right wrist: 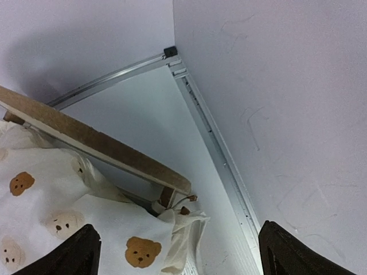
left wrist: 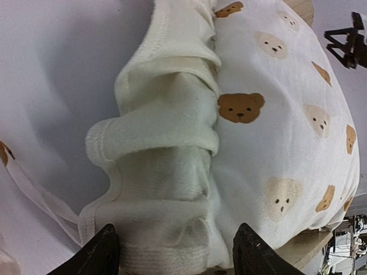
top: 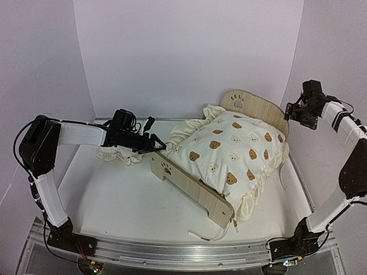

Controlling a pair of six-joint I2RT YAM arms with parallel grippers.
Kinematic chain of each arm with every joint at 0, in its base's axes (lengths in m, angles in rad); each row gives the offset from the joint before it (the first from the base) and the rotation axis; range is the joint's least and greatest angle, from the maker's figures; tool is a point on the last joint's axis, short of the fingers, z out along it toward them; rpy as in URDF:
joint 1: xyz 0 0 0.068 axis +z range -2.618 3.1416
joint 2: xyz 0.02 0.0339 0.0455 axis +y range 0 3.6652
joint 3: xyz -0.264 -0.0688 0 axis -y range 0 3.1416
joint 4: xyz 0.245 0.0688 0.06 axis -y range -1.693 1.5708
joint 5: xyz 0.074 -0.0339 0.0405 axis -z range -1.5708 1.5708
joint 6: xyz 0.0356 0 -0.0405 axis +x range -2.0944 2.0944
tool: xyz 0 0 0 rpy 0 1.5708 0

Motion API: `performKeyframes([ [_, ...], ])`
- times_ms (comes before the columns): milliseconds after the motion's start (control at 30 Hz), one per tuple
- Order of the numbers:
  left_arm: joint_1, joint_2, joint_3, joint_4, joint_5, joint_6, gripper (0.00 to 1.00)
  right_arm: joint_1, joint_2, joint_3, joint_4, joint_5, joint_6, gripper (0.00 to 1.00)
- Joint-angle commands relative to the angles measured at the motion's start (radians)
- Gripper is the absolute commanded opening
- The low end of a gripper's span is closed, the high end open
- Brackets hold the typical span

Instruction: Set up the pet bed

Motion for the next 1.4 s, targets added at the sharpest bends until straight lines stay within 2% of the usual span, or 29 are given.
performKeyframes([
  [0,-0.075,-0.105,-0.076,0.055,0.055,-0.013,0.66,0.000,0.093,0.016,0.165,-0.059,0.035,0.95],
  [67,-0.117,-0.133,-0.116,0.086,0.056,-0.030,0.64,0.000,0.151,0.041,0.231,-0.055,0.002,0.89],
  [167,-0.187,-0.175,-0.172,0.115,0.035,-0.058,0.62,0.000,0.247,0.057,0.415,-0.129,-0.094,0.82],
  [267,-0.275,-0.203,-0.216,0.161,0.014,-0.103,0.61,0.003,0.389,0.170,0.503,-0.198,-0.191,0.80],
  [400,-0.389,-0.223,-0.240,0.188,-0.052,-0.130,0.61,0.049,0.594,0.390,0.518,-0.333,-0.302,0.79],
  [467,-0.452,-0.213,-0.232,0.200,-0.092,-0.134,0.62,0.118,0.680,0.509,0.515,-0.349,-0.327,0.82],
  [600,-0.528,-0.209,-0.208,0.200,-0.147,-0.113,0.66,0.238,0.757,0.696,0.424,-0.383,-0.343,0.87],
  [667,-0.536,-0.252,-0.216,0.198,-0.157,-0.082,0.70,0.266,0.709,0.686,0.380,-0.318,-0.326,0.92],
  [733,-0.534,-0.332,-0.220,0.138,-0.221,-0.042,0.76,0.268,0.635,0.679,0.270,-0.184,-0.304,0.93],
  [800,-0.508,-0.411,-0.194,0.043,-0.301,0.027,0.85,0.273,0.534,0.657,0.110,0.104,-0.313,0.95],
  [867,-0.432,-0.461,-0.166,-0.028,-0.310,0.058,0.89,0.285,0.441,0.610,-0.004,0.258,-0.321,0.96],
  [933,-0.326,-0.458,-0.142,-0.045,-0.311,0.016,0.90,0.312,0.341,0.527,-0.076,0.319,-0.312,0.98],
  [1000,-0.243,-0.423,-0.118,-0.045,-0.303,-0.009,0.90,0.355,0.226,0.414,-0.132,0.285,-0.281,0.98],
  [1033,-0.220,-0.393,-0.104,-0.036,-0.304,-0.026,0.91,0.375,0.168,0.351,-0.155,0.217,-0.252,0.98],
  [1133,-0.188,-0.263,-0.057,0.035,-0.171,-0.051,0.90,0.462,0.017,0.166,-0.193,-0.142,-0.181,0.98],
  [1167,-0.179,-0.222,-0.049,0.077,-0.119,-0.068,0.90,0.513,-0.015,0.126,-0.219,-0.195,-0.156,0.98],
  [1267,-0.156,-0.114,-0.045,0.231,0.030,-0.148,0.88,0.635,-0.109,0.021,-0.320,-0.236,-0.045,0.98],
  [1367,-0.154,-0.044,-0.033,0.294,0.085,-0.179,0.83,0.723,-0.217,-0.117,-0.356,-0.304,0.080,0.98],
])
